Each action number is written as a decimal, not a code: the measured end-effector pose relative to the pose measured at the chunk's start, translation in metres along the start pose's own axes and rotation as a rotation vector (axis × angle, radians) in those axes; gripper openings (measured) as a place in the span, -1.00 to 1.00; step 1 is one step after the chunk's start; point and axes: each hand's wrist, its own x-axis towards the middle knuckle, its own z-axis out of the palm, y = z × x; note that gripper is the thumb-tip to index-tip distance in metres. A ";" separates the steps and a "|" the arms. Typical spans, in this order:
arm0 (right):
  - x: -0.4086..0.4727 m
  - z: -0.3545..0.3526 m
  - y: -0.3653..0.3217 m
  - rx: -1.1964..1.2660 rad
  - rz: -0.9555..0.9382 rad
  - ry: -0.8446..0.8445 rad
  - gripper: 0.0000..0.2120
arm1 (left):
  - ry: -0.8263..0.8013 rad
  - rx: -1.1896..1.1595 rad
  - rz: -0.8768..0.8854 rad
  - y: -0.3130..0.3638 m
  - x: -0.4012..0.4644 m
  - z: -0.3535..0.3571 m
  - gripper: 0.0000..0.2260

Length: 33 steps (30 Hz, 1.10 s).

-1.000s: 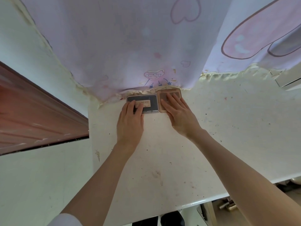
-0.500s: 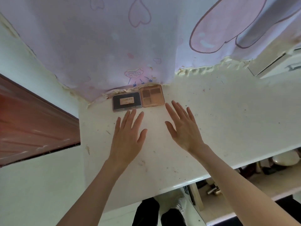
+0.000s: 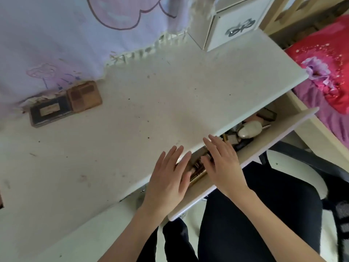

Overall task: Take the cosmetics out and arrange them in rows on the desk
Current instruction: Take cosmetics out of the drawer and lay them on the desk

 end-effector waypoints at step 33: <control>0.067 0.076 0.082 -0.225 0.433 -0.467 -0.38 | -0.438 0.193 -0.761 -0.012 -0.001 0.110 -0.56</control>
